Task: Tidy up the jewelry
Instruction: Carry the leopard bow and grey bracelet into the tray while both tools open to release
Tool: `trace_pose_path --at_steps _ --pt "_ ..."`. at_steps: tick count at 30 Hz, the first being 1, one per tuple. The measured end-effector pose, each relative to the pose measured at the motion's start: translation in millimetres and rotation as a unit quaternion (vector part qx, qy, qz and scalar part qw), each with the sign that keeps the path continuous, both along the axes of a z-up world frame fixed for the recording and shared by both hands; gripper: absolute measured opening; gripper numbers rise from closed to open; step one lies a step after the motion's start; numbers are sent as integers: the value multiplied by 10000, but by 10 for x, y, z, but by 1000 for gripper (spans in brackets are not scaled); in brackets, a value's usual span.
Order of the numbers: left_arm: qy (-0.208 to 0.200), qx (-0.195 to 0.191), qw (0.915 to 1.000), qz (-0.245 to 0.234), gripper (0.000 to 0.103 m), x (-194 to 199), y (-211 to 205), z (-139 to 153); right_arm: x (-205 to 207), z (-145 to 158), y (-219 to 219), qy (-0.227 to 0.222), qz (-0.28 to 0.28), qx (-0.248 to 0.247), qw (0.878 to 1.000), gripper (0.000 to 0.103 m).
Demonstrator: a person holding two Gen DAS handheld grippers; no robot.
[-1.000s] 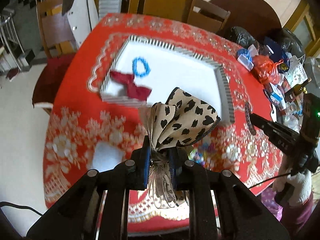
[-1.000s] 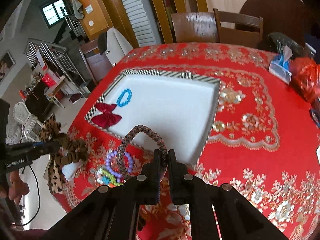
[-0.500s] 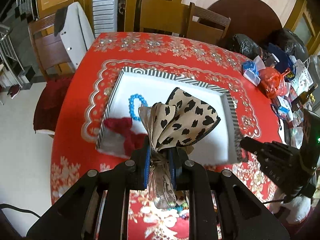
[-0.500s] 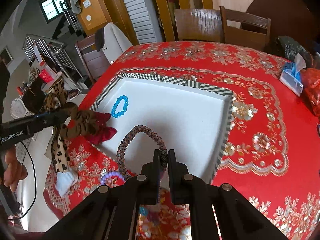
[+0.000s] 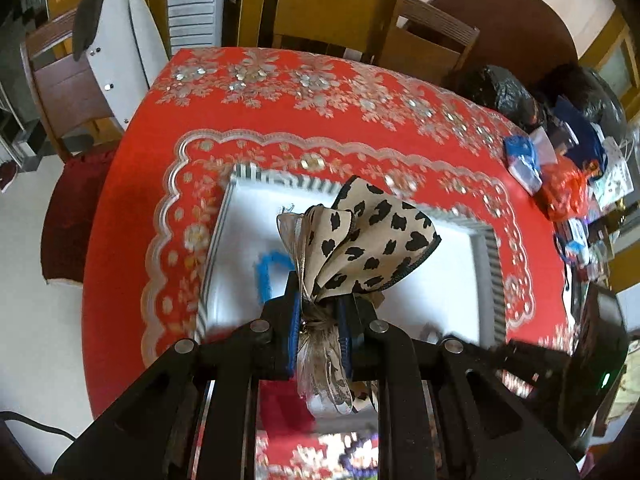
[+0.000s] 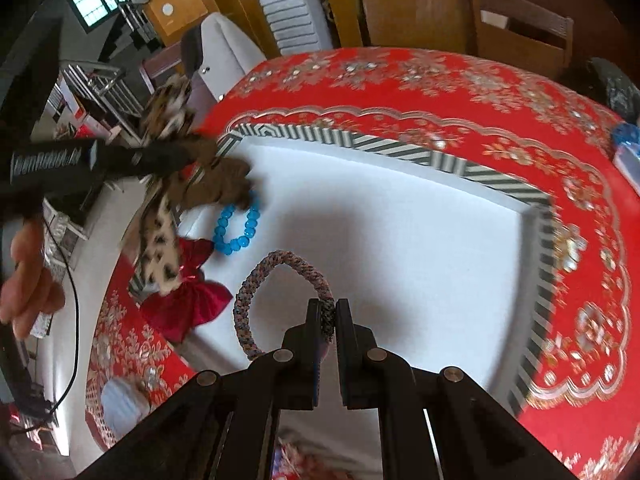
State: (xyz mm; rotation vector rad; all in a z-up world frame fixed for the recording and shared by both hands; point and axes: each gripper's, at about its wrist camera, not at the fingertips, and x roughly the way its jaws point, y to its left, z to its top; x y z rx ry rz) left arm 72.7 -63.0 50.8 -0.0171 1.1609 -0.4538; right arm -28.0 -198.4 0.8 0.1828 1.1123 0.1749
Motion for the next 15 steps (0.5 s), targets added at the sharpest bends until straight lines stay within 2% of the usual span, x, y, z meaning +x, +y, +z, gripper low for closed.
trace_pose_path --at_steps 6,15 --pt "181 -130 9997 29 15 479 -13 -198 326 -148 161 145 83 -103 9998 6" --pt "386 424 9980 266 15 722 155 -580 603 -330 398 346 300 -210 9987 6"
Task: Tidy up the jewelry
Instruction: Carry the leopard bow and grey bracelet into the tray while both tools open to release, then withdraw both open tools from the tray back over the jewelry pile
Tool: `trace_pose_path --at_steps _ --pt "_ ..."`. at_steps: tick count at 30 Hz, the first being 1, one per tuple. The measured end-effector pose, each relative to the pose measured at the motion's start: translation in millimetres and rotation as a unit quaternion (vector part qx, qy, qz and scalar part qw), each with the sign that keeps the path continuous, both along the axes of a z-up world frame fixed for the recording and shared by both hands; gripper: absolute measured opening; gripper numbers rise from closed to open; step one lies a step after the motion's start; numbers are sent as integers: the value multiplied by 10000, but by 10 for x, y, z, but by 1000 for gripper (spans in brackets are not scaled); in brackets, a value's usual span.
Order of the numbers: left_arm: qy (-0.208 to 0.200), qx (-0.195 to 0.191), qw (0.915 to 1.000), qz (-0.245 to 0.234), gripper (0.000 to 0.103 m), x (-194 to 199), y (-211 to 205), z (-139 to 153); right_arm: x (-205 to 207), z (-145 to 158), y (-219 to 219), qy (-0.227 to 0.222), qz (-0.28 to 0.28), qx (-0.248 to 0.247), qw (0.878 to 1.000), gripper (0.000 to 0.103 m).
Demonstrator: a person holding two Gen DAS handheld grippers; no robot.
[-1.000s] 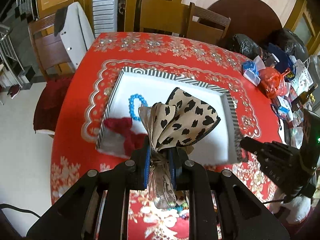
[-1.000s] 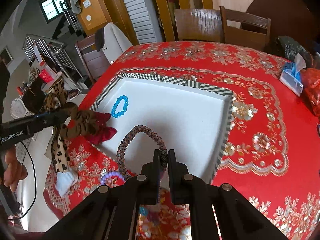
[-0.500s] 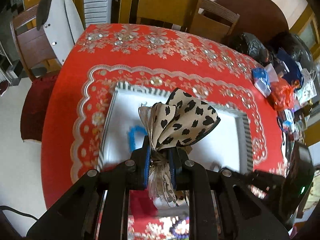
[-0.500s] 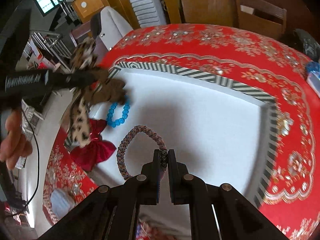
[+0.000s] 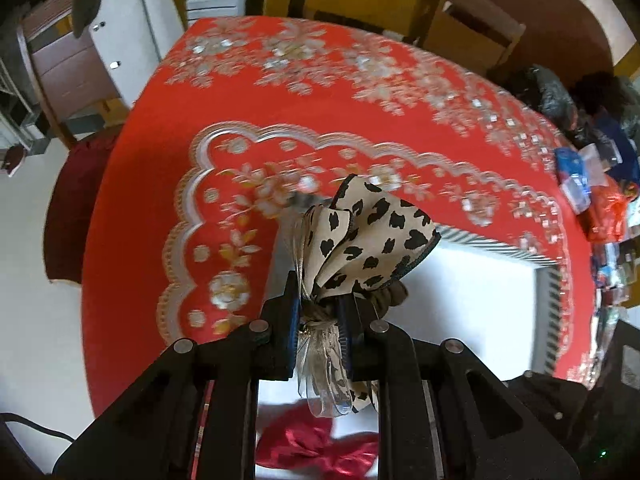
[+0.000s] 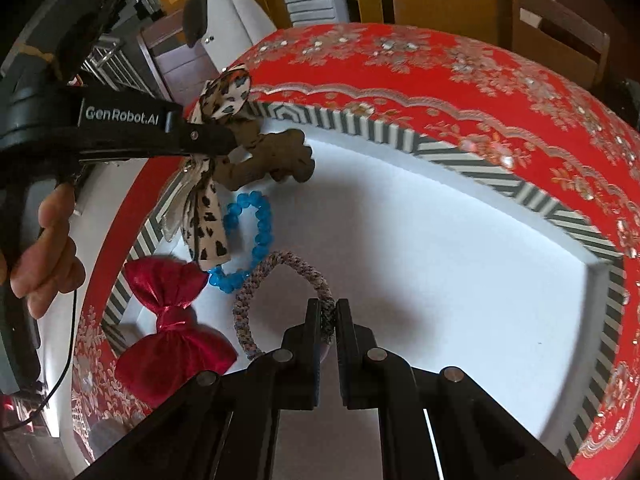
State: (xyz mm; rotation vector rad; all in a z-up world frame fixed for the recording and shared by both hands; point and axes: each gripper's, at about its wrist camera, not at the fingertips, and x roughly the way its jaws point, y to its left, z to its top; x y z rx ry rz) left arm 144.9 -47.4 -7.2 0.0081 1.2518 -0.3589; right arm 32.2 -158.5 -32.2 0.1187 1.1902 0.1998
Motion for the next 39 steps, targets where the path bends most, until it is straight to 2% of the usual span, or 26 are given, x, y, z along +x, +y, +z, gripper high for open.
trace_pose_path --at_steps 3,7,9,11,14,17,21,28,30,39 --pt "104 17 9999 -3 15 -1 51 -82 44 -49 41 66 8 60 10000 6" --pt "45 137 9999 -79 21 -48 32 -104 75 -55 5 61 -31 -30 10000 10" --pt "76 89 9999 -117 30 -67 26 -96 51 -21 -44 47 -94 -17 9999 19" --pt "98 0 9999 -137 48 -96 17 -76 10 27 -107 7 -117 103 9999 20" --pt "-49 27 9999 -133 57 -173 -15 1 -77 88 -181 -22 -230 217 9995 21" --pt "-243 157 9995 -103 59 -276 -30 94 -220 189 -282 -100 -392 388 9984 22" --pt "-456 248 9986 -48 59 -433 -2 215 -407 312 -380 -223 -544 475 9971 30" --pt "-852 527 9949 90 59 -840 51 414 -771 548 -506 -434 -769 628 9941 33" --pt "-937 568 9939 131 59 -966 65 462 -873 615 -509 -490 -796 639 9936 41" --pt "-1210 727 9897 240 59 -1594 83 628 -1332 759 -462 -696 -769 658 9924 41"
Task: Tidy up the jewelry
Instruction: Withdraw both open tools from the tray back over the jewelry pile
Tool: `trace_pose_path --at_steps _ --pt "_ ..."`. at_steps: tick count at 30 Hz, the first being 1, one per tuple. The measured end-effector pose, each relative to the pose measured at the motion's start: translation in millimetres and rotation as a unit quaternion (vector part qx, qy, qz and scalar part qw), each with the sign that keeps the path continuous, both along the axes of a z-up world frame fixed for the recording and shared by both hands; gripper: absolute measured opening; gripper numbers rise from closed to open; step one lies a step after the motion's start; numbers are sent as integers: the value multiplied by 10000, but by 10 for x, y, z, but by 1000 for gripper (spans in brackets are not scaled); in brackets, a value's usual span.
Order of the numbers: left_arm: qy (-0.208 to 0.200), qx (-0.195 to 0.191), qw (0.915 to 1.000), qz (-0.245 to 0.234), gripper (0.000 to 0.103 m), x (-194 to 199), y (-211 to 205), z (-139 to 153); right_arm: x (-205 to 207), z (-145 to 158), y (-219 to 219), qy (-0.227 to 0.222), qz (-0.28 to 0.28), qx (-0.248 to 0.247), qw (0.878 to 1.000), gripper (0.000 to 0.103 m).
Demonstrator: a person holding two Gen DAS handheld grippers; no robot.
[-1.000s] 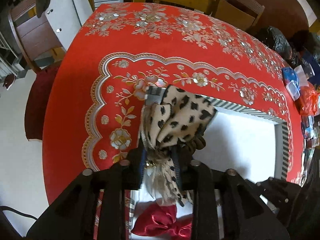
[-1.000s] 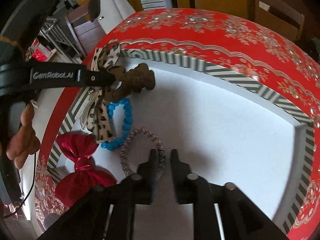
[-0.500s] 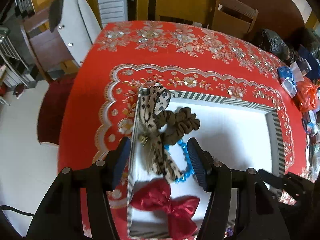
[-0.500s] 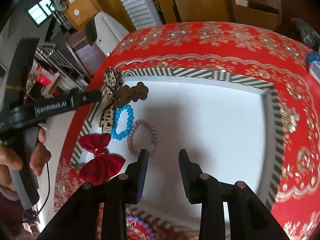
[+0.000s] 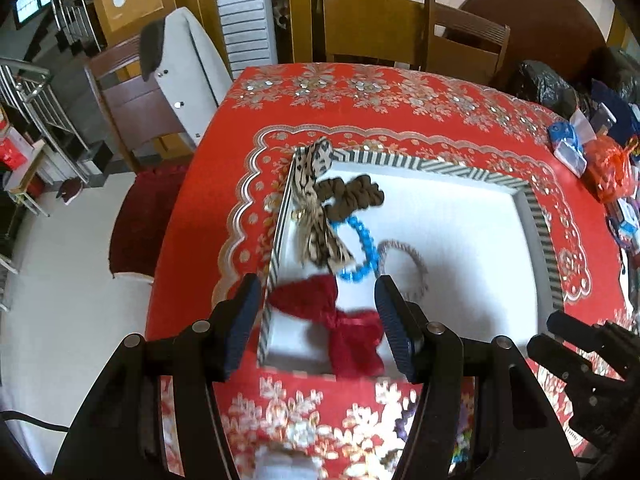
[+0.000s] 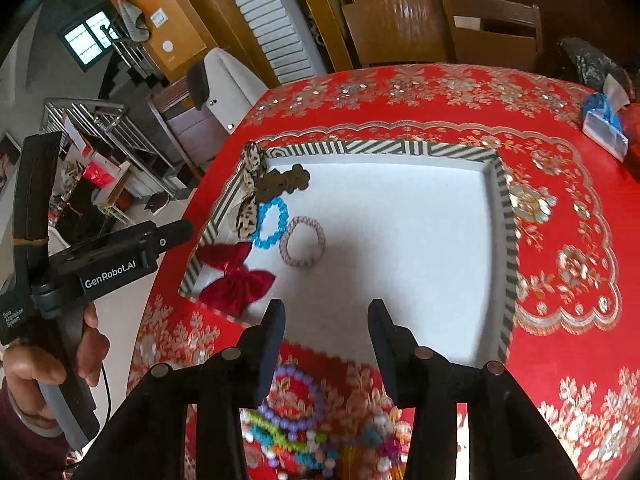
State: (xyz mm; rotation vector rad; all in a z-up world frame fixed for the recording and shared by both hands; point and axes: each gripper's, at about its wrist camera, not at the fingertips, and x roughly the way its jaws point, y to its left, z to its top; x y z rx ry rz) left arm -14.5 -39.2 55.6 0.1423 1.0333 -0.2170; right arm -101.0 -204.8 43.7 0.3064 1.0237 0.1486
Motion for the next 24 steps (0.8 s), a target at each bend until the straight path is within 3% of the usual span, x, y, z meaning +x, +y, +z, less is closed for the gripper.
trace_pose_path --at_steps 11,24 --pt "-115 -54 9998 155 59 -743 57 141 -643 101 -85 -27 -52 -134 9999 43" --pt "-289 -1 9993 234 59 -1342 157 210 -1167 160 -58 -60 -66 -264 9996 43"
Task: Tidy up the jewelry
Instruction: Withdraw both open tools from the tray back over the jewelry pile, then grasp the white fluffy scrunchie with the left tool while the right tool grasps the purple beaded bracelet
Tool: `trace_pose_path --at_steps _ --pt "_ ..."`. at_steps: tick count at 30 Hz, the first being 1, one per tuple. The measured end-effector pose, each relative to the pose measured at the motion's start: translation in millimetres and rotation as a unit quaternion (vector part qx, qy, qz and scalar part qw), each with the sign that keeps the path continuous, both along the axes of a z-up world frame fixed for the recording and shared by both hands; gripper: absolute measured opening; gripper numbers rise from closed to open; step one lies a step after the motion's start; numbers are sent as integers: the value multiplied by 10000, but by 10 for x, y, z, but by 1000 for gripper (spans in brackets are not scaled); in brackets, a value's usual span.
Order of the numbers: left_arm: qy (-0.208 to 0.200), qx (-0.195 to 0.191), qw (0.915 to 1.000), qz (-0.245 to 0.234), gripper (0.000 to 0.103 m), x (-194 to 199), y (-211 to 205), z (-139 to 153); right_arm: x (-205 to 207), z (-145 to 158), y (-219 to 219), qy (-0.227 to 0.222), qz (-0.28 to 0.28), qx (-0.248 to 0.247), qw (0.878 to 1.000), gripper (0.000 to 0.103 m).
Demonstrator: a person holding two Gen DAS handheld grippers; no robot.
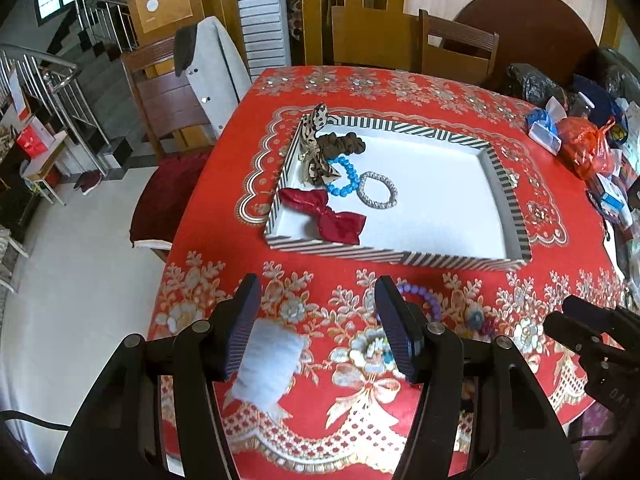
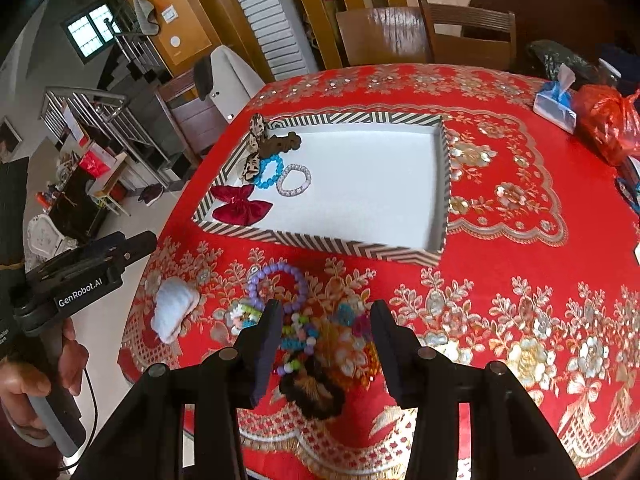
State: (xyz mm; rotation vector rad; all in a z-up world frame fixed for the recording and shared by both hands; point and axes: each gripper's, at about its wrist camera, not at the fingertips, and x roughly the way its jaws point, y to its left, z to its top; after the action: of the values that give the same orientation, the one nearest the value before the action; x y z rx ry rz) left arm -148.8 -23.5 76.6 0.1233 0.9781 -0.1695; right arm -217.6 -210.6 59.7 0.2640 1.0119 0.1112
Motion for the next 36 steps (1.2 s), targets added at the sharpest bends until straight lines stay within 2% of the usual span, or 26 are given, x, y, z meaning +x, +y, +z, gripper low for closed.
trace_pose_path --at_steps 14,19,30,33,36 --pt "-53 -28 10000 11 59 -337 79 26 -231 86 114 -129 38 -88 9999 46" --pt "-50 -28 10000 27 59 -388 88 23 -260 98 115 -131 29 -82 9999 52" --pt "51 -34 10000 60 59 -405 111 -27 -303 21 89 -19 43 -105 9999 52" --pt "183 -210 9996 79 59 -382 186 -45 -308 -4 65 13 46 -99 9999 52" --pt "413 -564 9972 270 59 -320 395 -77 -331 -61 41 57 76 -116 9999 52"
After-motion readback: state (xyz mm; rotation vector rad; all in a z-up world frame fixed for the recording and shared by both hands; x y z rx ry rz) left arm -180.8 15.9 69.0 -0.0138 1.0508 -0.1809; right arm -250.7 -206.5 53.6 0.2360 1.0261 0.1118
